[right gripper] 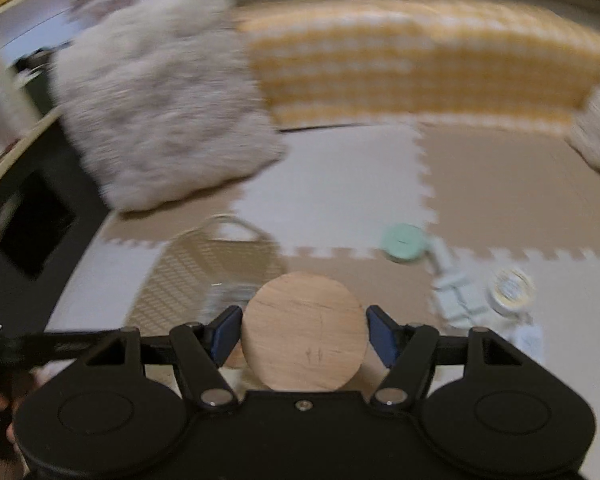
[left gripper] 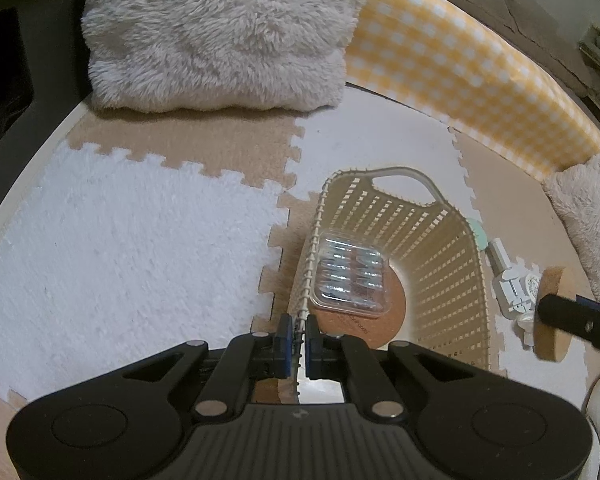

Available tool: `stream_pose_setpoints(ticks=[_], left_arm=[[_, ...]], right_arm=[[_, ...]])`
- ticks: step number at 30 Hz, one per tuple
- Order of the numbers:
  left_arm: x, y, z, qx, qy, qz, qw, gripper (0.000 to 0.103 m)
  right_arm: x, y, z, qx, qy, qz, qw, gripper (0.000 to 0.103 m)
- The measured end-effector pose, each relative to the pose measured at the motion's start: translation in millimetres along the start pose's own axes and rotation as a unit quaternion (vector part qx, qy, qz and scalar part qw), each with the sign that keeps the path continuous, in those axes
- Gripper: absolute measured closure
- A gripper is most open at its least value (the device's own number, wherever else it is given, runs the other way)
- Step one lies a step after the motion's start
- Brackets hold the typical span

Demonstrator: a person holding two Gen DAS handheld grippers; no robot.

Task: Organize rigid objects
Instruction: 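Carry the wooden coaster with the right gripper over the basket and lower it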

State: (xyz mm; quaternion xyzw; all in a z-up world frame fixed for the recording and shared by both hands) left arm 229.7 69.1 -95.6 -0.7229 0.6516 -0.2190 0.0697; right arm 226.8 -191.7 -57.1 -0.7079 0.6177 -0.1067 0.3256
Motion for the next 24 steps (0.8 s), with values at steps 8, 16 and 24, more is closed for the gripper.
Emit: stream_pose_setpoints(ticks=[8, 16, 24], left_arm=[[0.0, -0.2, 1.0, 0.0, 0.001, -0.003, 1.0, 0.098], [-0.9, -0.6, 1.2, -0.001, 0.006, -0.008, 1.0, 0.097], [-0.6, -0.4, 1.1, -0.001, 0.006, -0.009, 0.9999, 0.097]], right_arm=[[-46.7, 2.3, 14.8, -0.007, -0.043, -0.08, 0.996, 0.034], [-78.9, 12.8, 37.9, -0.05, -0.055, -0.16, 0.984, 0.035], [-84.6, 20.0, 61.7, -0.099, -0.039, -0.169, 0.98, 0.035]])
Point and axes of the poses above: each gripper's, at about its wrist camera, not at the fingertips, and z roughly the way its jaws point, x to its right, y to its underside, the point moved 2 cm from there along z, roughly the way its jaws point, and after that the axes turned 5 degrees about -x, right-handed, at the moved point
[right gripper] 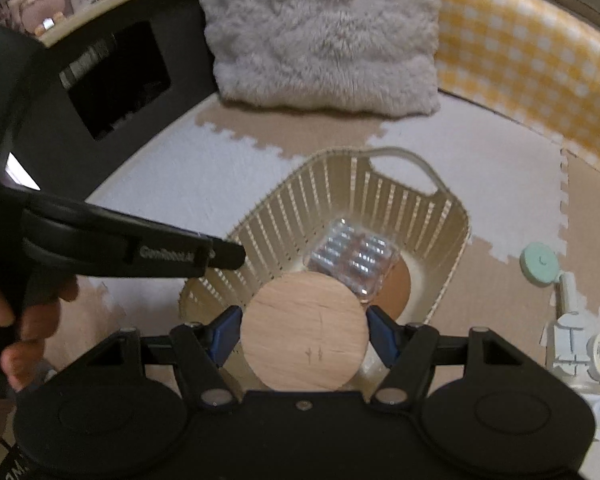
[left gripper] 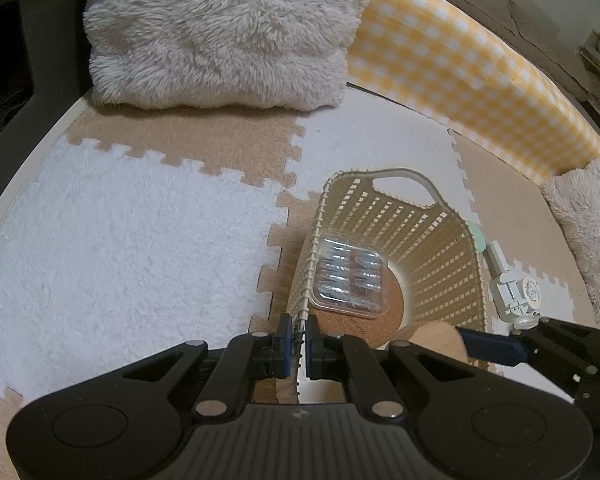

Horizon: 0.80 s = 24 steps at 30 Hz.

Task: Organize rigid objects
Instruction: 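Carry the wooden coaster with the right gripper over the basket and lower it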

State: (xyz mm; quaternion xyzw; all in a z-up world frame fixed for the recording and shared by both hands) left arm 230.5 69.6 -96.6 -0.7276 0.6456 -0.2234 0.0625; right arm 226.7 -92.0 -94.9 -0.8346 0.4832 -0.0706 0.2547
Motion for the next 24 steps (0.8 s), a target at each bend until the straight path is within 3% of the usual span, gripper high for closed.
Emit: stream_pose_setpoints(ticks=[4, 16, 24], left_arm=[[0.1, 0.1, 0.0, 0.0, 0.001, 0.0, 1.0, 0.097], [0.9, 1.2, -0.2, 0.001, 0.001, 0.001, 1.0, 0.097], [1.0, 0.9, 0.2, 0.0, 0.001, 0.002, 1.0, 0.097]], right_arm=[[0.5, 2.7, 6.6, -0.023, 0.009, 0.006, 1.0, 0.034], [0.7, 2.0, 8.2, -0.023, 0.032, 0.011, 0.999, 0.035], [2.8, 1.8, 7.8, -0.022, 0.022, 0.024, 0.999, 0.032]])
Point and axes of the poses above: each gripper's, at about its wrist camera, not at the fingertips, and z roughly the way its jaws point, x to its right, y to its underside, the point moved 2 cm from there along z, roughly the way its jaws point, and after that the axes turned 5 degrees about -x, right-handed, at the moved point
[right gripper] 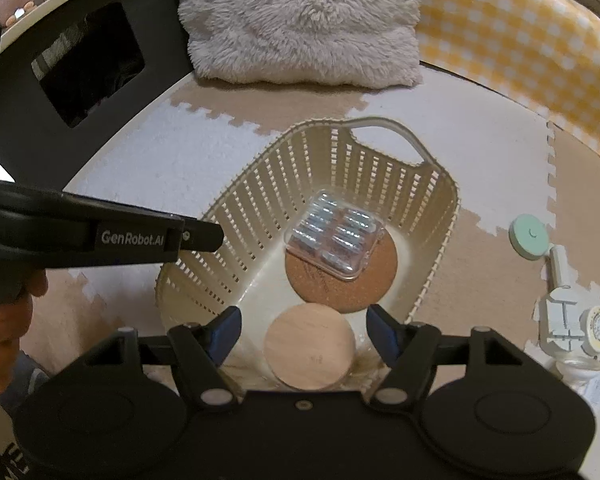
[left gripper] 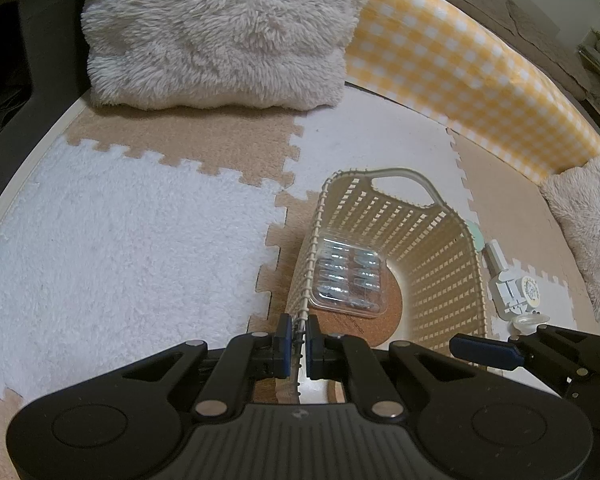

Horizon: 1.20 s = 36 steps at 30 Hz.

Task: Organize rigid objects
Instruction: 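Carry the wooden coaster with the right gripper over the basket and lower it, then move the right gripper to the white plastic stand and grasp it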

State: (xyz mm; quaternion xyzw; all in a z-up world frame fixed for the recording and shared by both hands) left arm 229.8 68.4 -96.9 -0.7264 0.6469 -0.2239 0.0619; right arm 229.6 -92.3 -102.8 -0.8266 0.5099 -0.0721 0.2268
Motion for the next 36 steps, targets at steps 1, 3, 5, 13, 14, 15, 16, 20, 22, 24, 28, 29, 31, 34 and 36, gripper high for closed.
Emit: stream_pose_setpoints(ticks=[1, 3, 5, 13, 14, 15, 16, 20, 22, 24, 28, 29, 31, 34, 36], left_arm=[[0.1, 0.0, 0.0, 0.0, 0.0, 0.0, 1.0, 0.097], [0.1, 0.0, 0.0, 0.0, 0.0, 0.0, 1.0, 0.097], [0.0, 0.1, 0.0, 0.0, 0.0, 0.0, 1.0, 0.097], [0.2, 0.2, 0.1, 0.0, 0.0, 0.0, 1.0, 0.097], [-0.1, 0.2, 0.1, 0.0, 0.0, 0.0, 1.0, 0.097], [-0.1, 0.2, 0.1, 0.0, 0.0, 0.0, 1.0, 0.097], [0.0, 0.2, 0.1, 0.0, 0.0, 0.0, 1.0, 0.097], [-0.1, 0.2, 0.1, 0.0, 0.0, 0.0, 1.0, 0.097], [-0.1, 0.3, 0.1, 0.0, 0.0, 0.0, 1.0, 0.097], [-0.3, 0.3, 0.1, 0.0, 0.0, 0.0, 1.0, 0.097], [-0.2, 0.4, 0.1, 0.0, 0.001, 0.0, 1.0, 0.097], [-0.4, 0.6, 0.2, 0.0, 0.001, 0.0, 1.0, 0.097], [-0.4, 0.6, 0.2, 0.0, 0.0, 0.0, 1.0, 0.097], [-1.0, 0.8, 0.2, 0.0, 0.0, 0.0, 1.0, 0.097], [-1.0, 0.8, 0.2, 0.0, 0.0, 0.0, 1.0, 0.097]], right_arm=[[0.1, 0.2, -0.1, 0.0, 0.0, -0.001, 1.0, 0.032], [-0.5, 0.5, 0.0, 0.0, 0.002, -0.003, 1.0, 0.031], [-0.6, 0.6, 0.0, 0.0, 0.003, -0.004, 1.0, 0.031], [-0.1, 1.2, -3.4, 0.005, -0.003, 0.005, 1.0, 0.031], [0.1, 1.6, -5.5, 0.008, -0.004, 0.007, 1.0, 0.03], [0.4, 1.9, -7.7, 0.01, -0.007, 0.009, 1.0, 0.03], [0.6, 2.5, -9.9, 0.012, -0.009, 0.011, 1.0, 0.03], [1.4, 4.9, -21.6, 0.02, -0.021, 0.021, 0.999, 0.03], [0.4, 6.6, -28.3, 0.028, -0.023, 0.022, 0.999, 0.03], [0.1, 8.2, -35.8, 0.036, -0.024, 0.023, 0.999, 0.03], [4.3, 10.4, -54.0, 0.054, -0.031, 0.029, 0.998, 0.029], [6.9, 10.5, -59.8, 0.062, -0.031, 0.033, 0.997, 0.028], [13.9, 10.4, -71.1, 0.079, -0.028, 0.043, 0.996, 0.026], [28.4, 9.4, -87.8, 0.111, -0.017, 0.064, 0.992, 0.024], [40.5, 8.4, -95.9, 0.131, -0.006, 0.08, 0.988, 0.02]])
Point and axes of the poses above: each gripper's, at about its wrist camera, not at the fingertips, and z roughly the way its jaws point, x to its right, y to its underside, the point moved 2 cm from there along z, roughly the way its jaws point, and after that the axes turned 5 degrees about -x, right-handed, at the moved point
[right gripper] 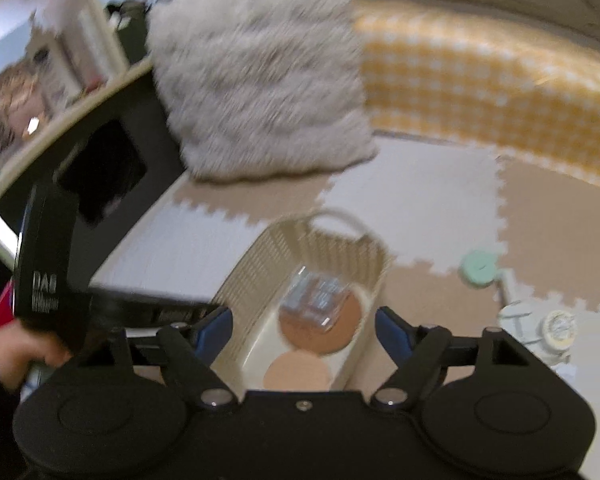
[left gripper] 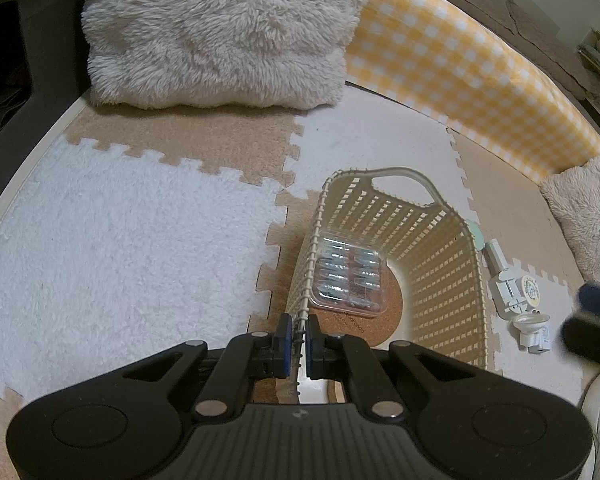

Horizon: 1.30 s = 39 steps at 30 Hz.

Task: Organize rigid objects
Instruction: 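Move the right gripper to the white plastic stand and grasp it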

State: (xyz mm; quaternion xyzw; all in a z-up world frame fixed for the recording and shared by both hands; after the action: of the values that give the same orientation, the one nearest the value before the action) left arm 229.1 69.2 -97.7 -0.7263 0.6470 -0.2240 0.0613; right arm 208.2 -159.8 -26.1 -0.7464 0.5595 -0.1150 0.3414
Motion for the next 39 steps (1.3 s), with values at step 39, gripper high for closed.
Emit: stream_pose_setpoints(ticks=[39], left_arm=[[0.2, 0.4, 0.4, 0.0, 0.0, 0.0, 1.0, 0.097]], right_arm=[[192.5, 34.7, 92.5, 0.024, 0.059, 0.197, 0.978, 0.0]])
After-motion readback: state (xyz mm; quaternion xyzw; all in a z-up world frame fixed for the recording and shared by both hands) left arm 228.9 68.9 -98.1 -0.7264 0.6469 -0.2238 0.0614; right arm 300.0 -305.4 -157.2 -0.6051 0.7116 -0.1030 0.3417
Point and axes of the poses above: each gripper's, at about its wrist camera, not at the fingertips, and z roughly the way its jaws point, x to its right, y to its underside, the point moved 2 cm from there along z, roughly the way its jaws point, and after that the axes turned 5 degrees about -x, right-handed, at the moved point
